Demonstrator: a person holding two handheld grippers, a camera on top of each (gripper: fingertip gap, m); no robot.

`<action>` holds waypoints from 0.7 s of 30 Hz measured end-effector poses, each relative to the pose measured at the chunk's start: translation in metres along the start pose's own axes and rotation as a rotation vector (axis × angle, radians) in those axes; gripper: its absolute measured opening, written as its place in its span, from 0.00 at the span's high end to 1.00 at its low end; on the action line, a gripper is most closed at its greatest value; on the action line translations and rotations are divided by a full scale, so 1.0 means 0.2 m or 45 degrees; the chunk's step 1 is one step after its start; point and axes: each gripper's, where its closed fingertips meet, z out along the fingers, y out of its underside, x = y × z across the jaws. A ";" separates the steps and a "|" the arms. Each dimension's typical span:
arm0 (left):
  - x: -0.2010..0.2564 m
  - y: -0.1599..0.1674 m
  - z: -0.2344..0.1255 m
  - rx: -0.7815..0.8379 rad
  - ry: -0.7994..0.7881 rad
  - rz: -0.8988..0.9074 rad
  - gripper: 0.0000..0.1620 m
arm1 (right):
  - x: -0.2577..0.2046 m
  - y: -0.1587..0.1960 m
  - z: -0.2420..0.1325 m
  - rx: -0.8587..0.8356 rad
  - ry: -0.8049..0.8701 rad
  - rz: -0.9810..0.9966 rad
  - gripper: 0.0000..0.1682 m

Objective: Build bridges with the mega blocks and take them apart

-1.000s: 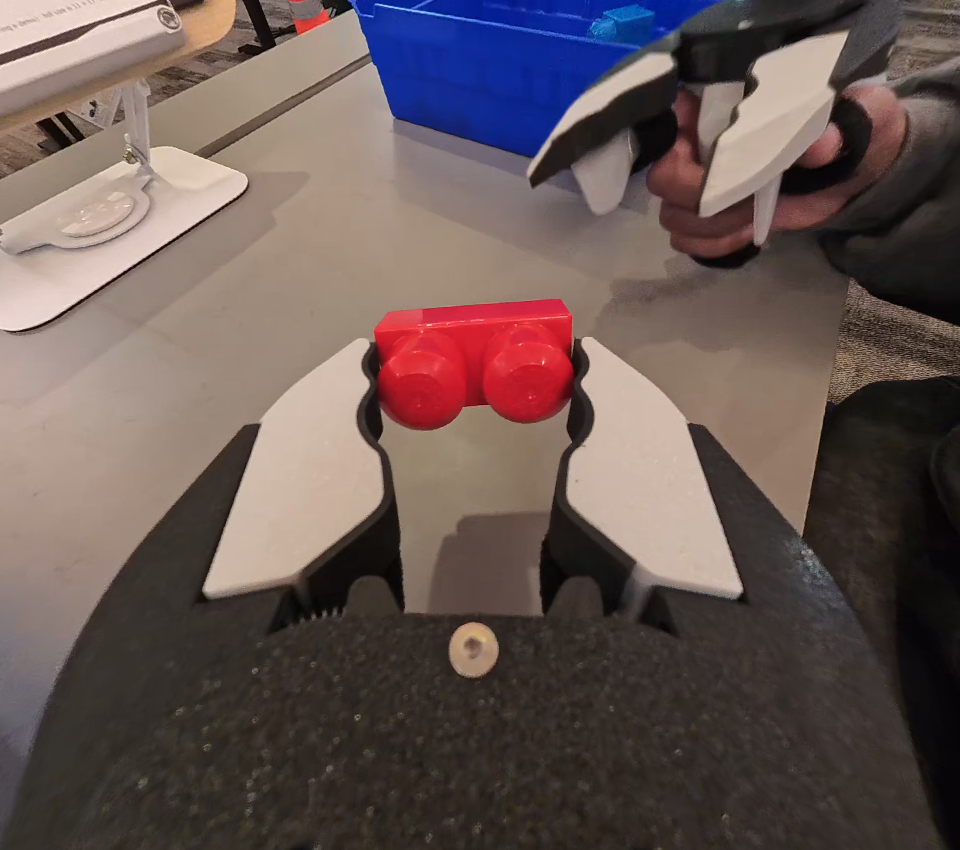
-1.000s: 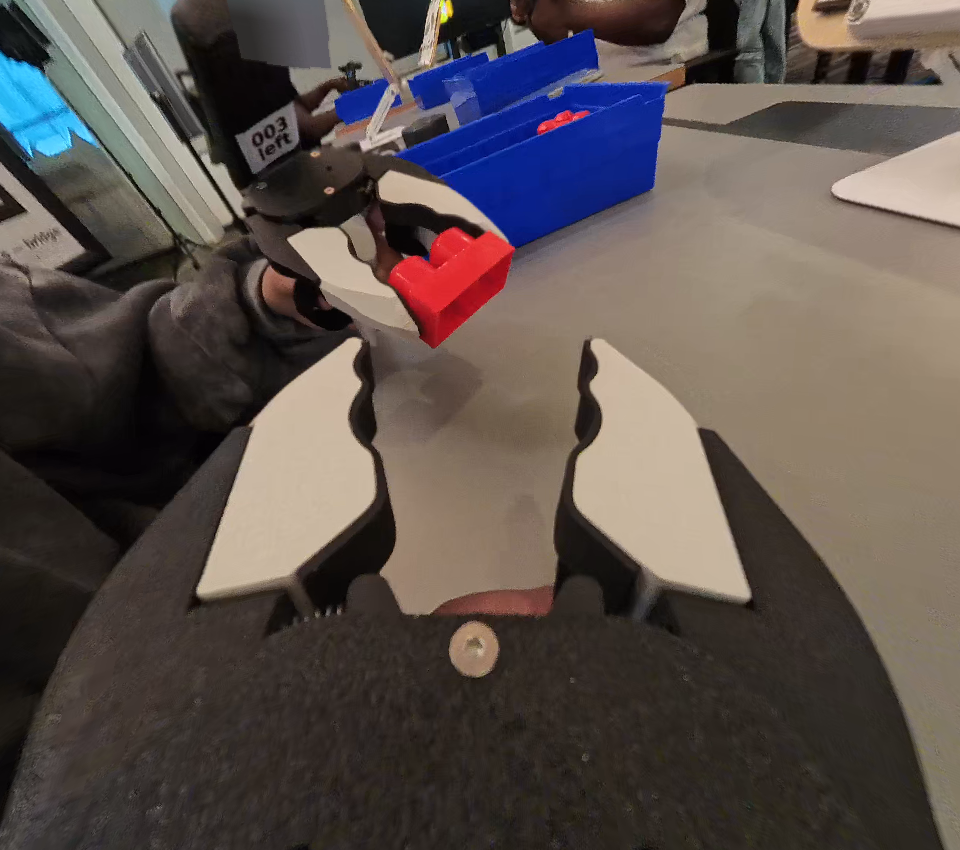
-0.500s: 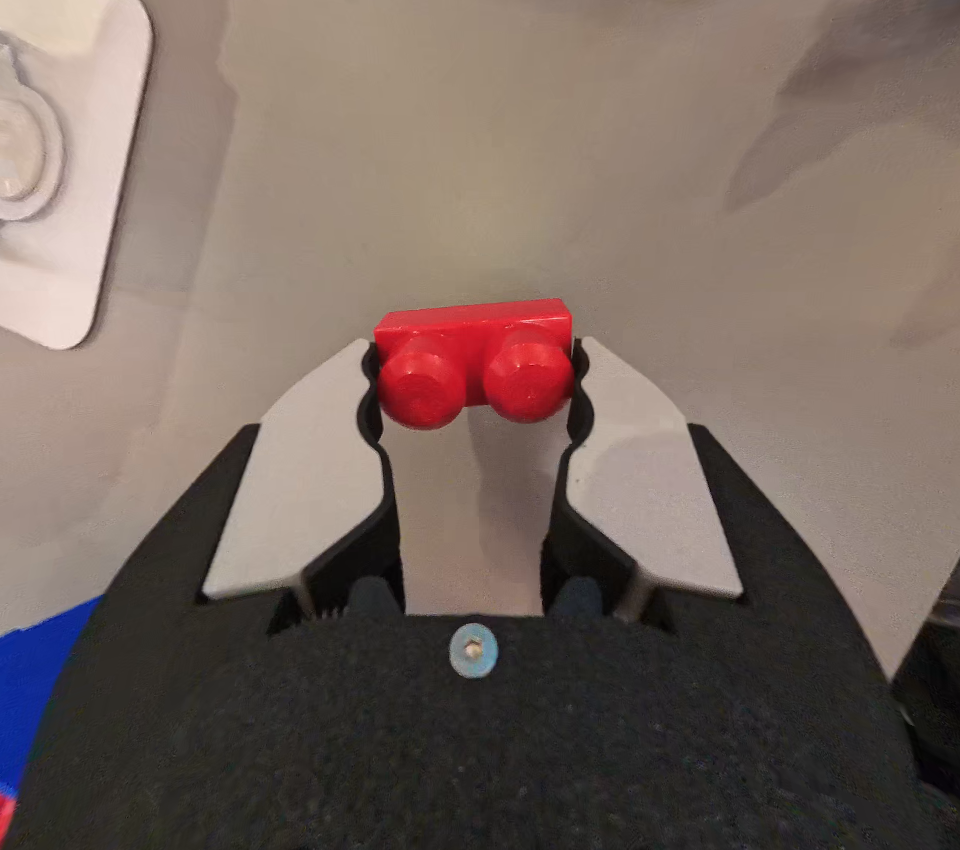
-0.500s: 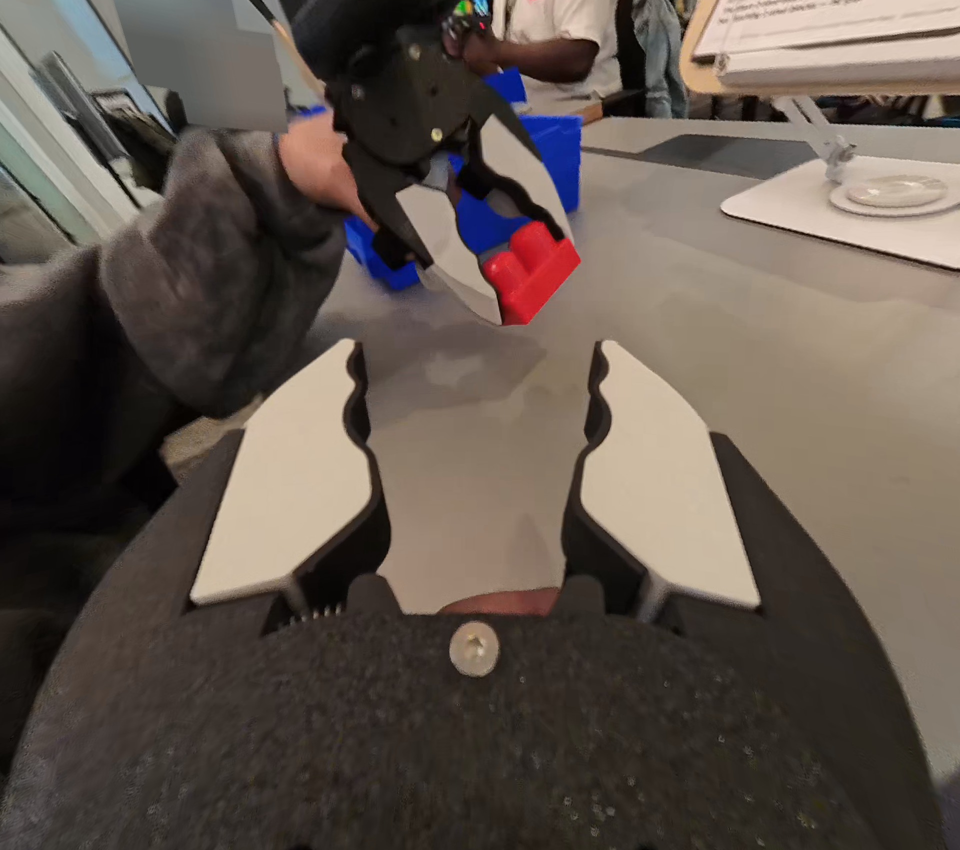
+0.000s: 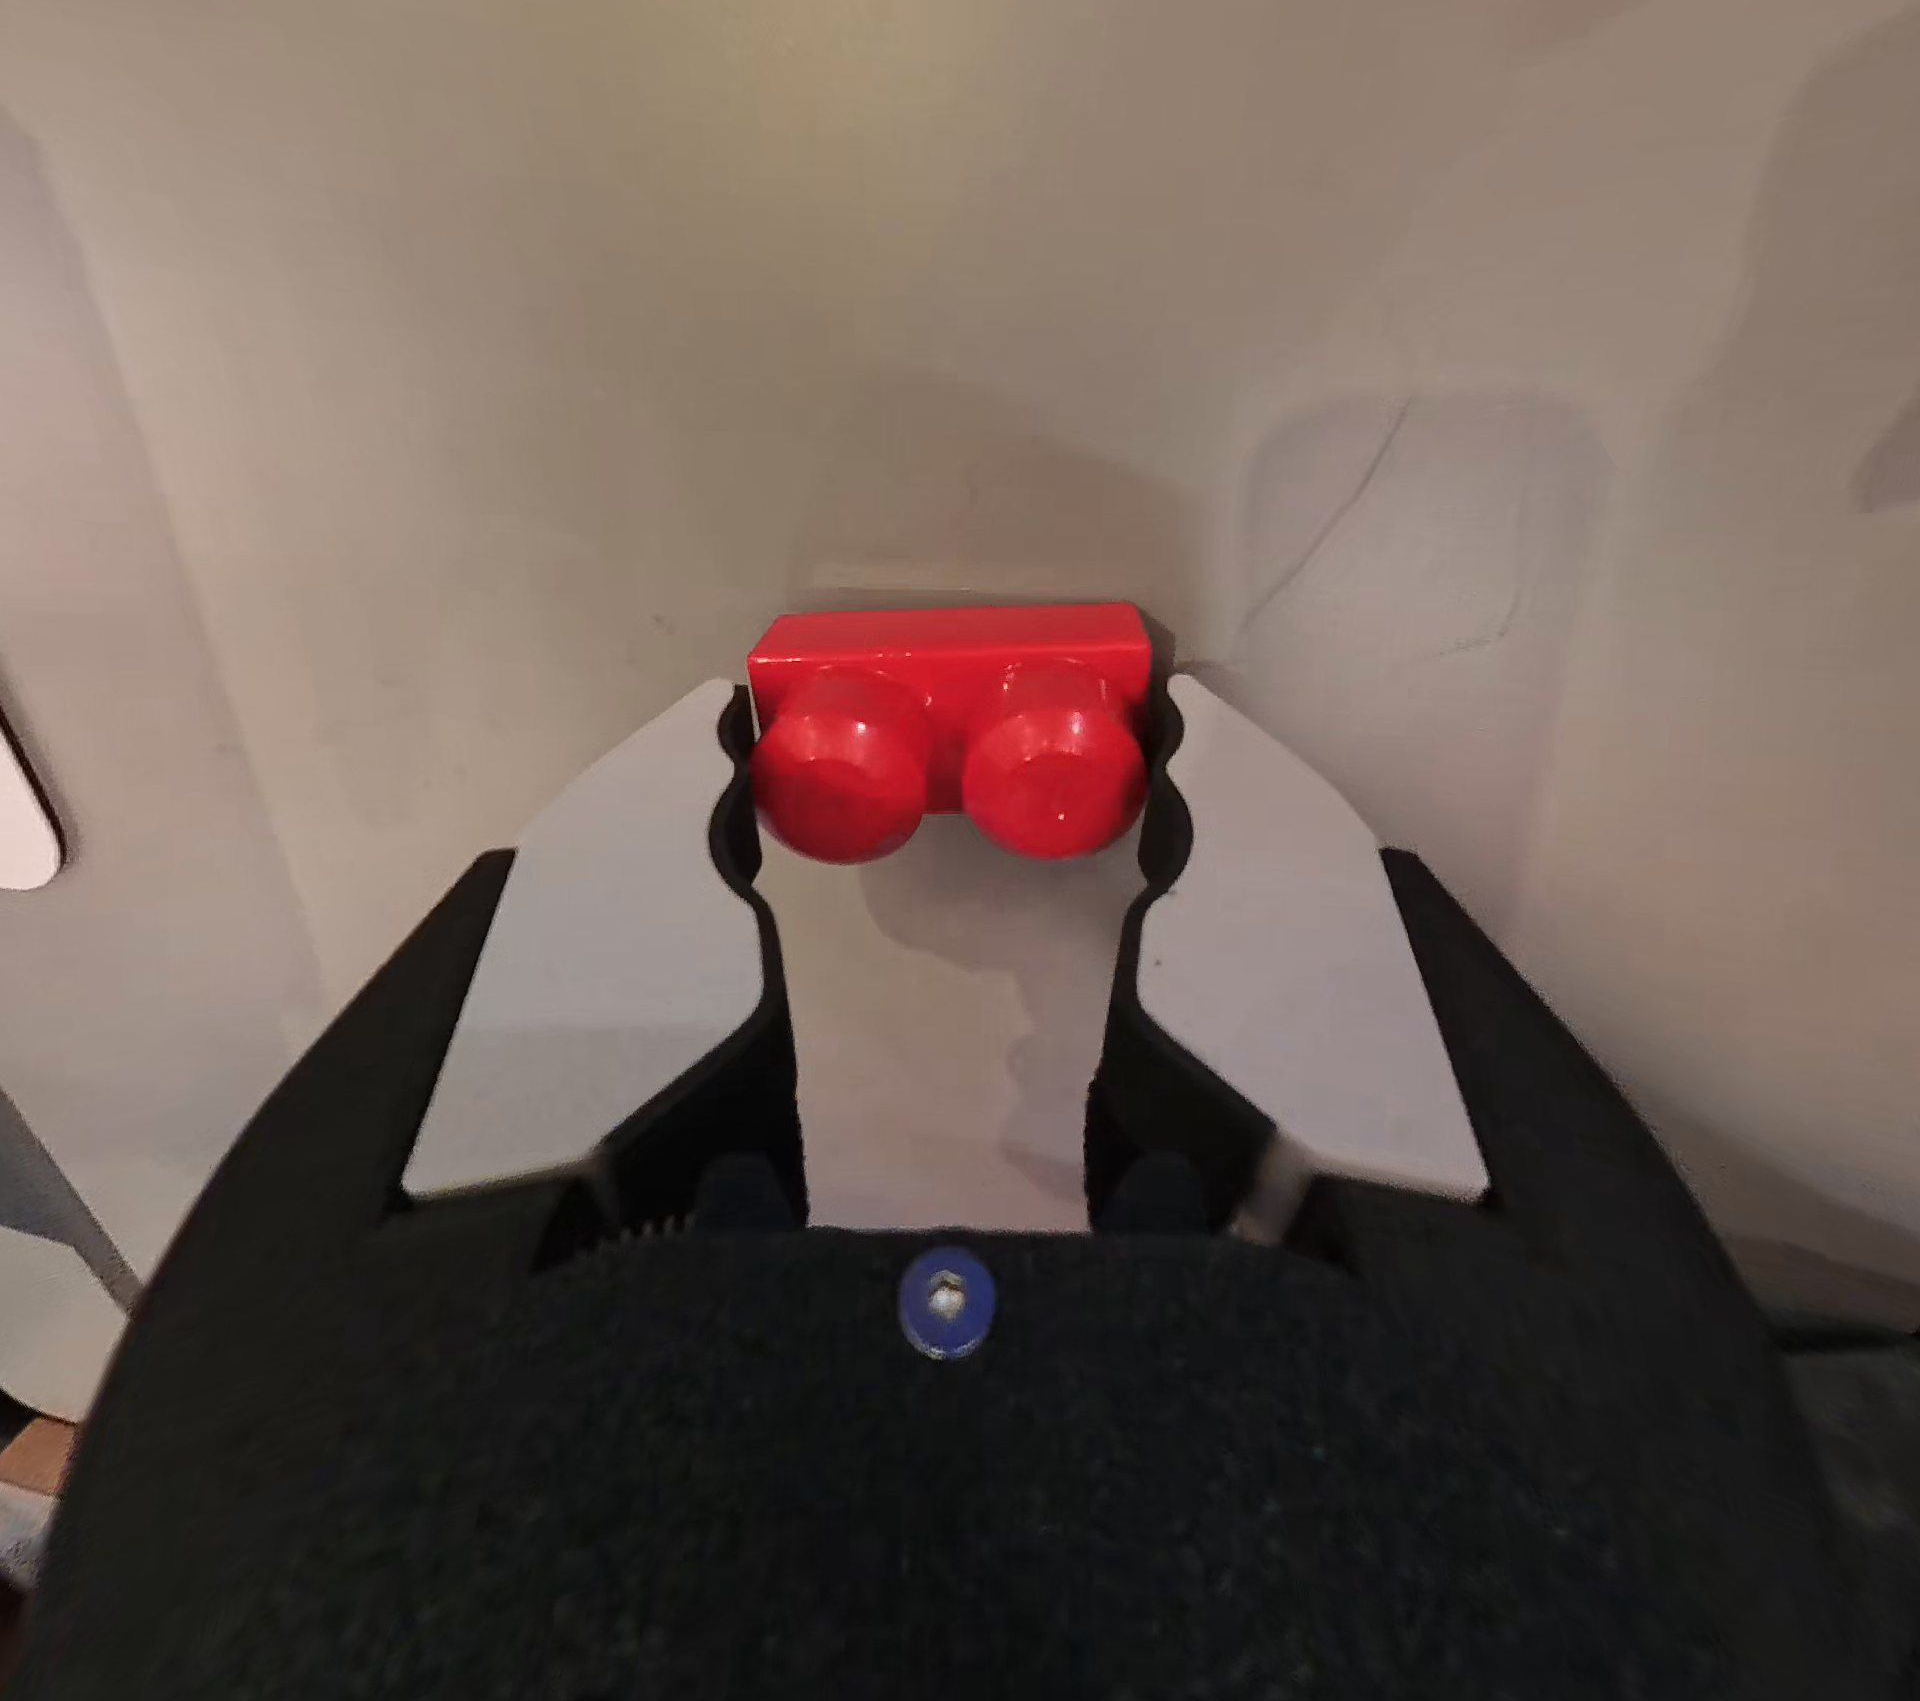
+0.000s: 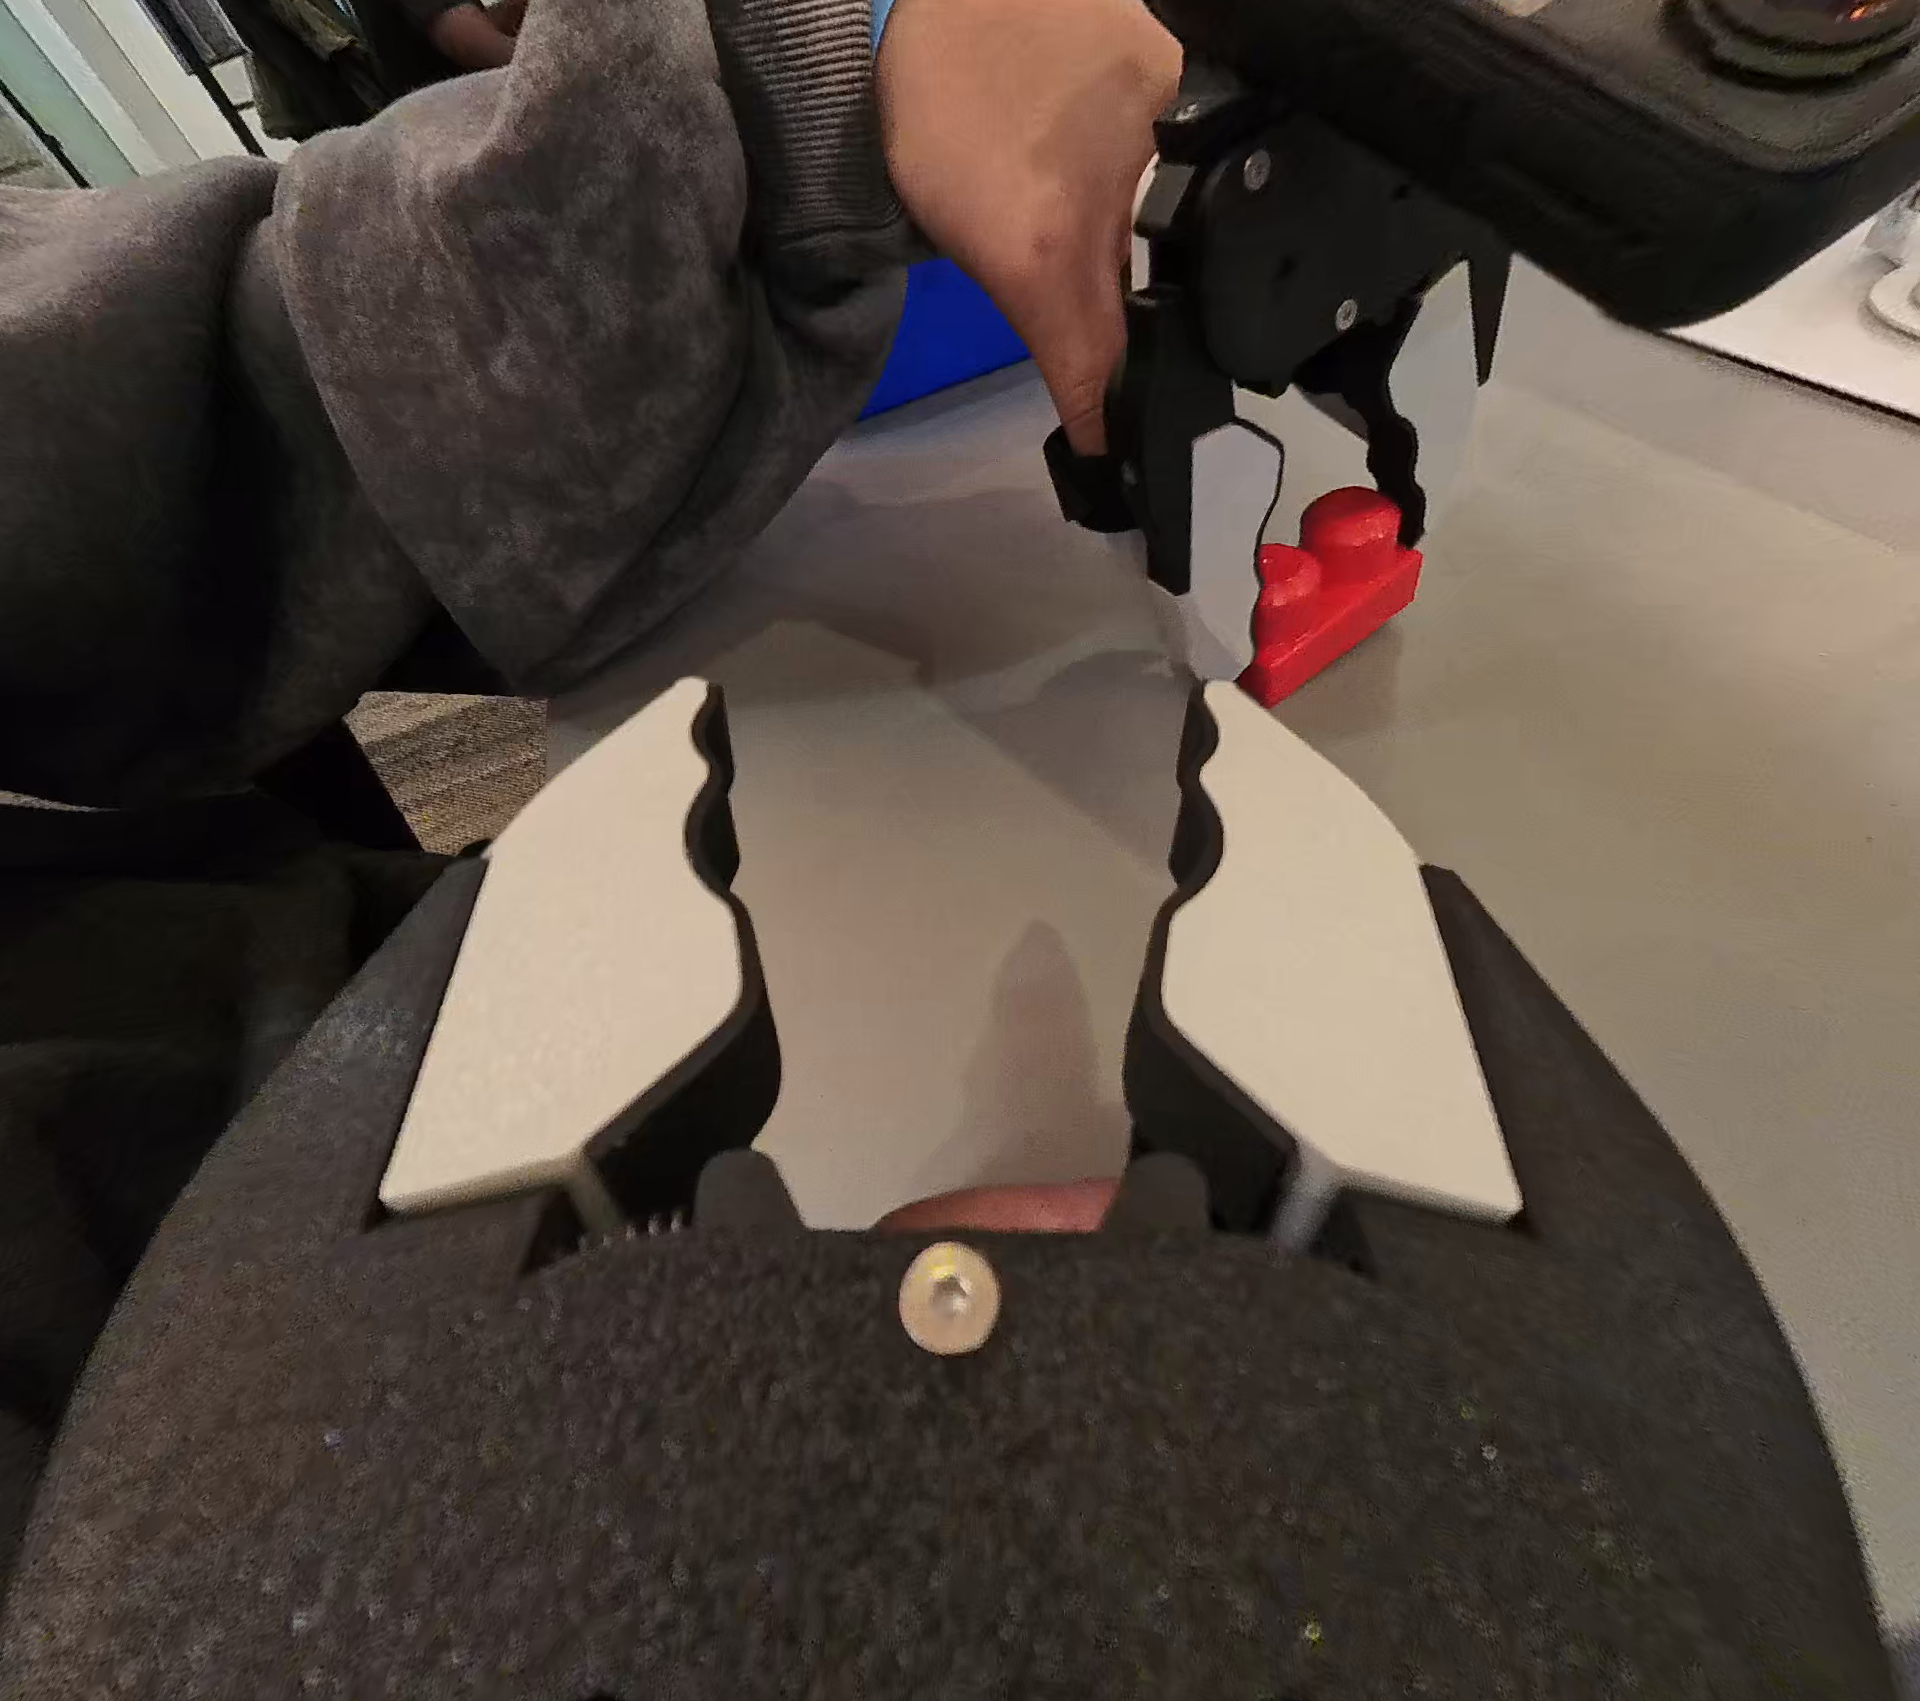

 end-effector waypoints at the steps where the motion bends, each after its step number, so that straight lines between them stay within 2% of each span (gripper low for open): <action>1: 0.00 0.00 0.00 0.002 0.004 0.006 0.56 | 0.00 0.00 0.00 0.002 -0.003 0.001 0.51; 5: 0.01 0.00 -0.04 0.089 -0.006 -0.007 0.48 | 0.01 -0.01 -0.02 0.006 0.005 -0.006 0.51; 7: 0.00 -0.04 -0.13 0.263 -0.077 -0.014 0.46 | 0.02 -0.02 -0.03 0.014 0.001 -0.002 0.52; 9: 0.01 -0.06 -0.26 0.531 -0.184 -0.114 0.48 | 0.03 -0.02 -0.05 0.005 0.020 -0.015 0.52; 13: 0.16 0.06 -0.45 1.008 -0.240 -0.485 0.51 | 0.06 -0.03 -0.07 0.030 0.033 0.013 0.49; 15: 0.30 0.15 -0.47 1.172 -0.190 -0.607 0.58 | 0.07 -0.03 -0.07 0.028 0.035 0.018 0.48; 21: 0.48 0.30 -0.44 1.355 -0.141 -0.814 0.54 | 0.07 0.06 0.01 -0.188 0.069 -0.128 0.47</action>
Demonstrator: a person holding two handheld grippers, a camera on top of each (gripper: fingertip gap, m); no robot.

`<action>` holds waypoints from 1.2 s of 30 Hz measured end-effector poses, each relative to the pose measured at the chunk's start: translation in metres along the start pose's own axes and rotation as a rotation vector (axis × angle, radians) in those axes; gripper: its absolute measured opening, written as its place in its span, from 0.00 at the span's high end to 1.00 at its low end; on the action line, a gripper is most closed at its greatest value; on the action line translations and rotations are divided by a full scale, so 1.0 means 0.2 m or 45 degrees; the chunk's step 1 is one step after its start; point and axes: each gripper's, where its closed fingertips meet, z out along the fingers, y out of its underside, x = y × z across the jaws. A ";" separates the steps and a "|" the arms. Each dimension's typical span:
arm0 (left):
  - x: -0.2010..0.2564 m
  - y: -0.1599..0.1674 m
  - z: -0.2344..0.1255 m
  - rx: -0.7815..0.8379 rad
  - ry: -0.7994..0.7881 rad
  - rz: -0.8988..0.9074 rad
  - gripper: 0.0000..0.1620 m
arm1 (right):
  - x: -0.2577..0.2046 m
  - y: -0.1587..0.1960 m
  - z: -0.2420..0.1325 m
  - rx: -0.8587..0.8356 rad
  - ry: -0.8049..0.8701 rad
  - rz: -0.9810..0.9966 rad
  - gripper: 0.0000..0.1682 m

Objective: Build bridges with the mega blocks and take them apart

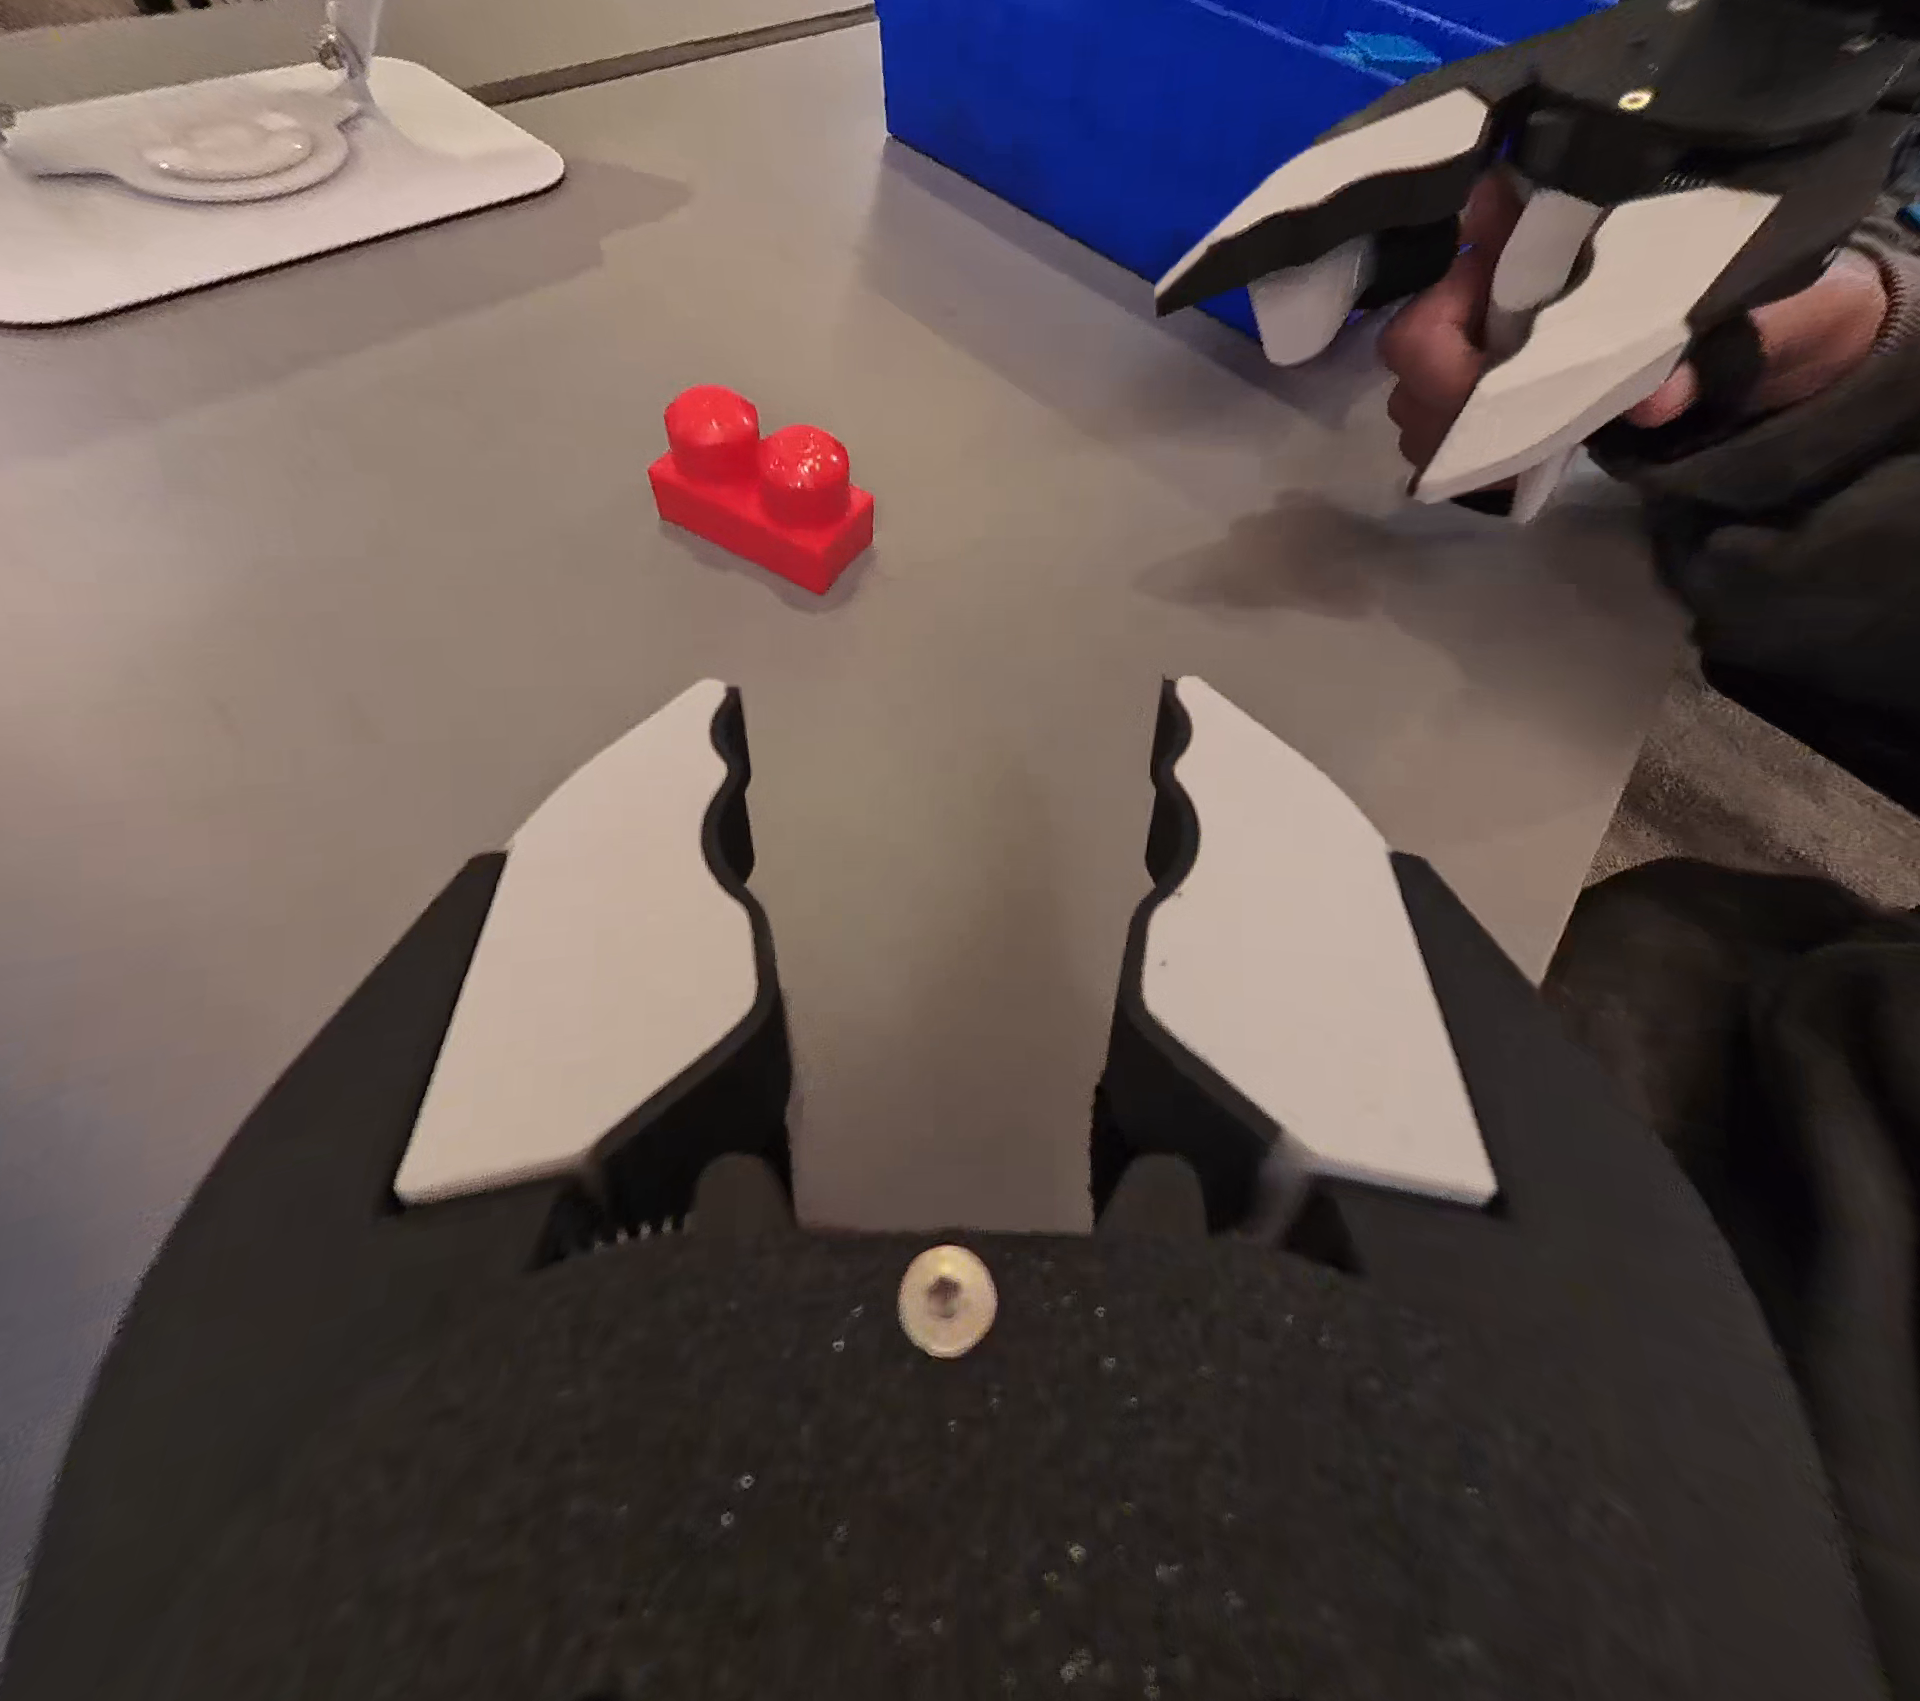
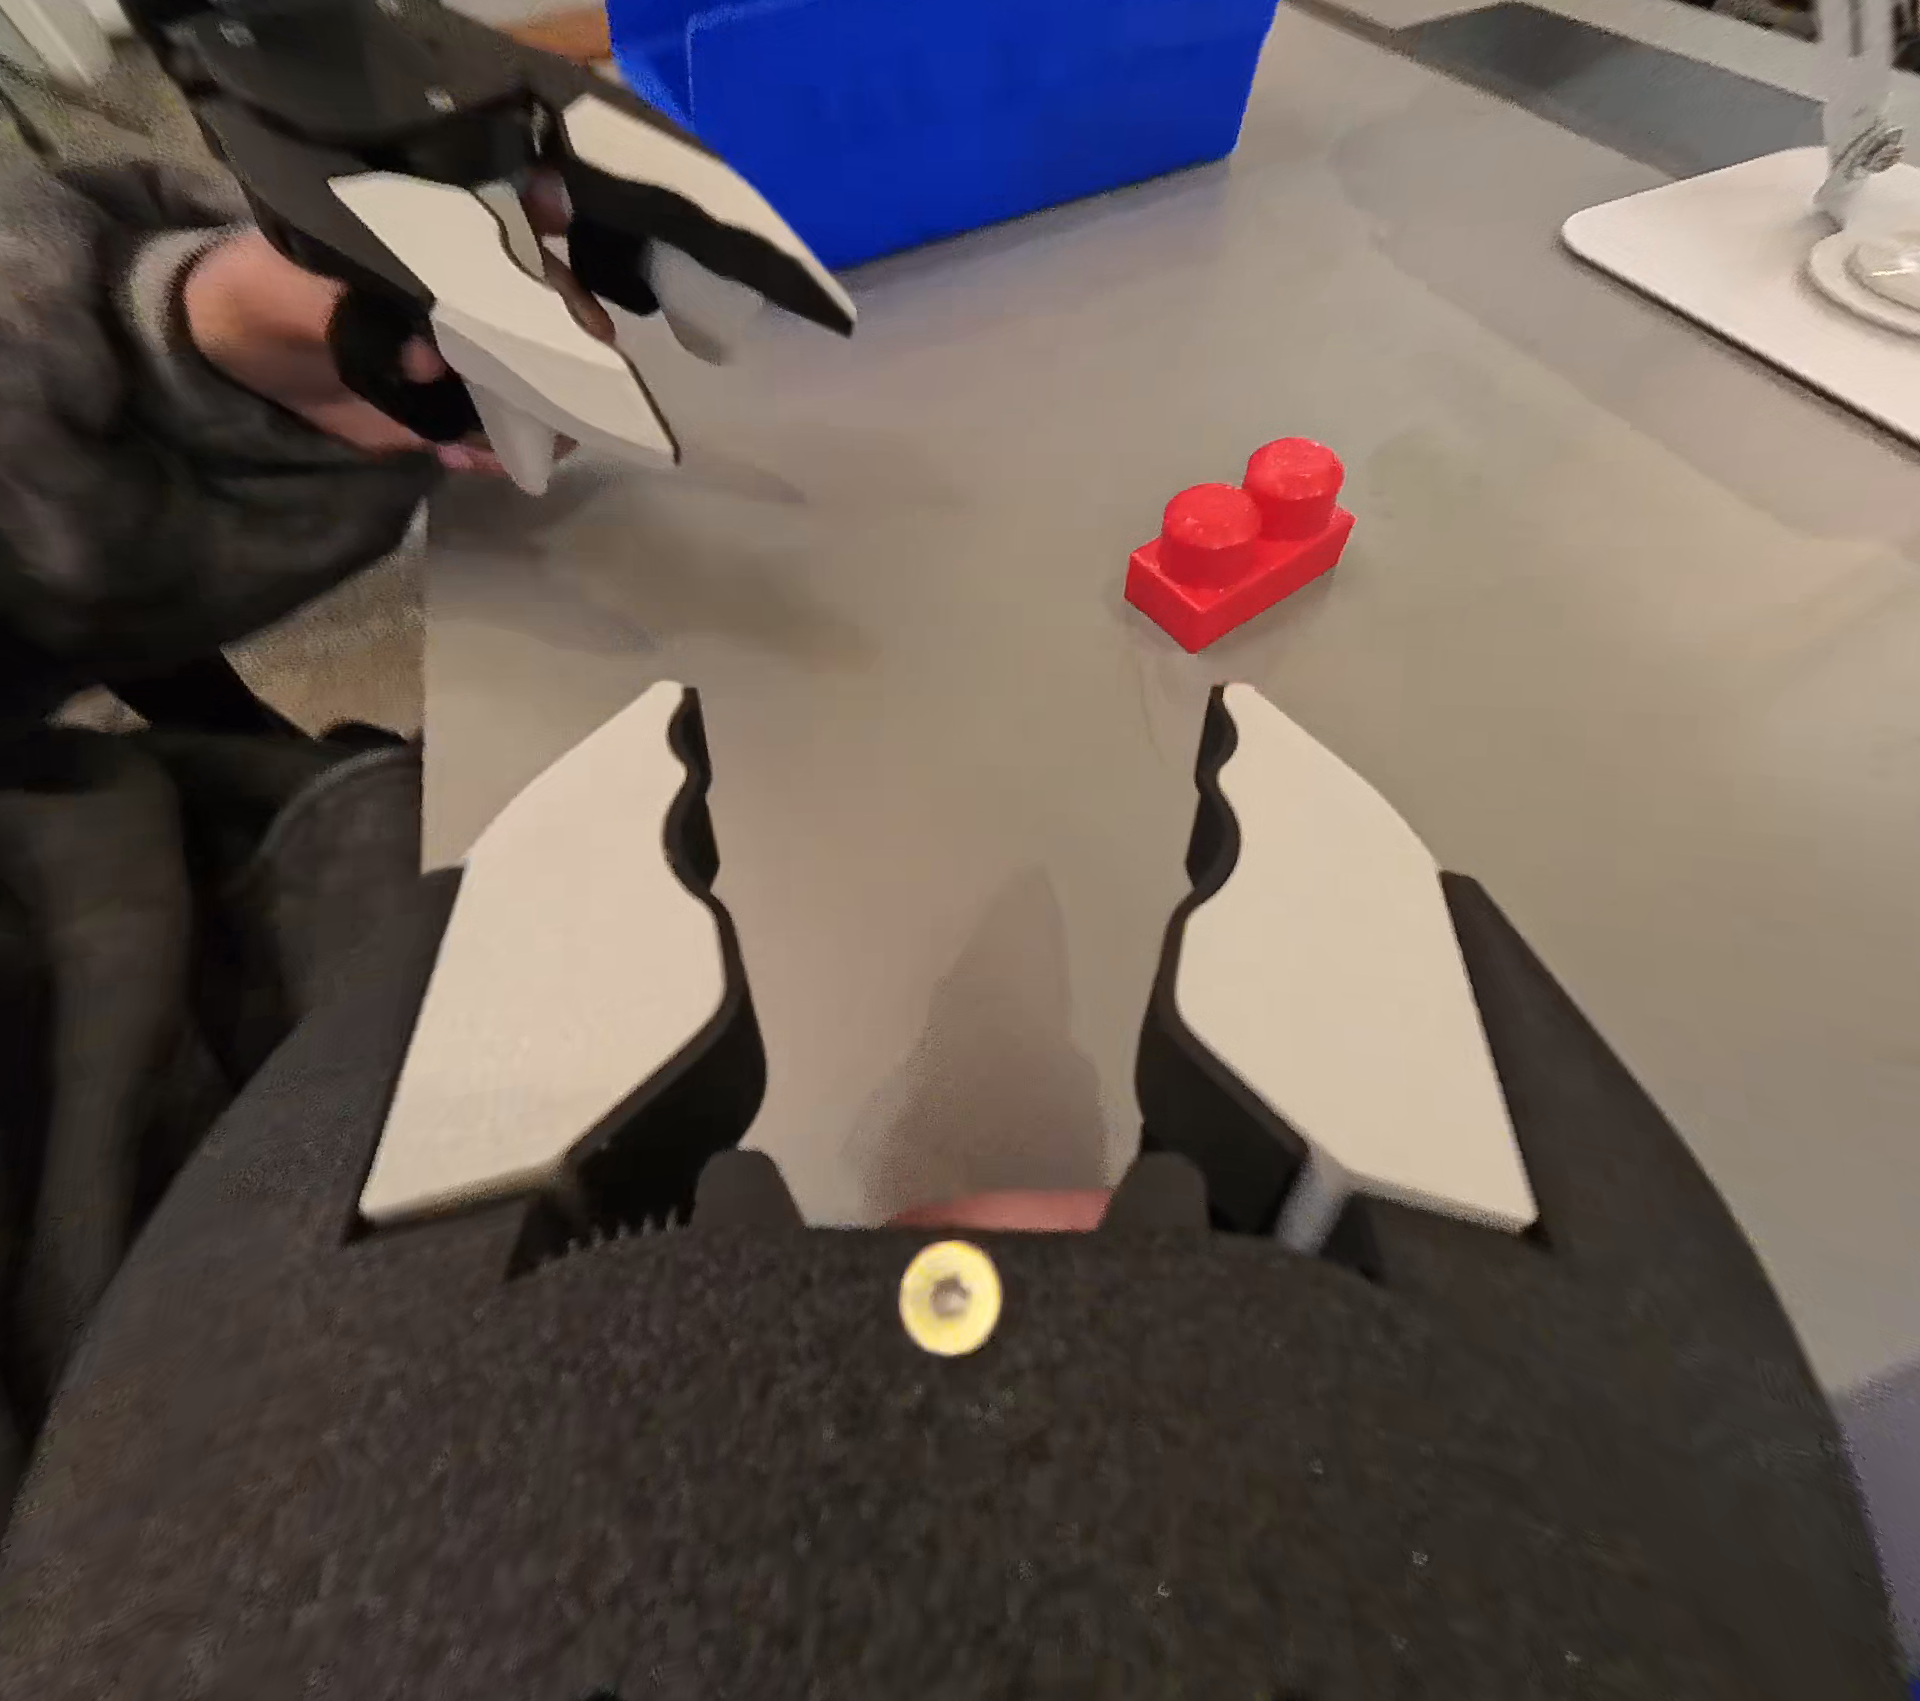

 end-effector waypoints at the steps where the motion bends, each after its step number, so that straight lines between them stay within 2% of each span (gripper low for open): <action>1: -0.01 0.01 0.00 0.004 -0.008 0.000 0.54 | 0.00 0.00 0.02 -0.055 -0.001 -0.036 0.47; 5: -0.03 0.06 0.01 -0.027 -0.018 0.009 0.53 | 0.06 -0.02 0.11 -0.352 0.034 -0.276 0.49; 9: -0.02 0.07 0.03 -0.055 0.013 0.011 0.53 | 0.24 -0.06 0.25 -0.728 0.062 -0.528 0.52; 12: 0.00 0.08 0.04 -0.070 0.040 0.038 0.54 | 0.34 -0.05 0.39 -0.971 -0.005 -0.697 0.53; 16: 0.02 0.10 0.05 -0.098 0.078 0.058 0.54 | 0.43 0.07 0.52 -1.215 -0.130 -0.821 0.55; 19: 0.04 0.11 0.04 -0.107 0.085 0.080 0.54 | 0.47 0.13 0.58 -1.301 -0.187 -0.812 0.56; 22: 0.03 0.12 0.03 -0.127 0.066 0.124 0.54 | 0.41 0.00 0.57 -1.188 -0.238 -0.761 0.56; 25: 0.03 0.14 0.02 -0.141 0.056 0.139 0.54 | 0.41 -0.30 0.39 -1.017 -0.111 -0.784 0.56; 28: 0.04 0.13 0.01 -0.138 0.072 0.118 0.54 | 0.47 -0.58 0.05 -0.896 0.101 -0.798 0.56; 30: 0.06 0.13 0.01 -0.137 0.086 0.110 0.54 | 0.54 -0.68 -0.23 -0.871 0.234 -0.757 0.56; 33: 0.07 0.13 0.02 -0.138 0.104 0.106 0.54 | 0.70 -0.64 -0.59 -0.932 0.411 -0.639 0.56; 36: 0.08 0.13 0.05 -0.163 0.126 0.103 0.54 | 0.91 -0.39 -0.86 -1.119 0.529 -0.421 0.56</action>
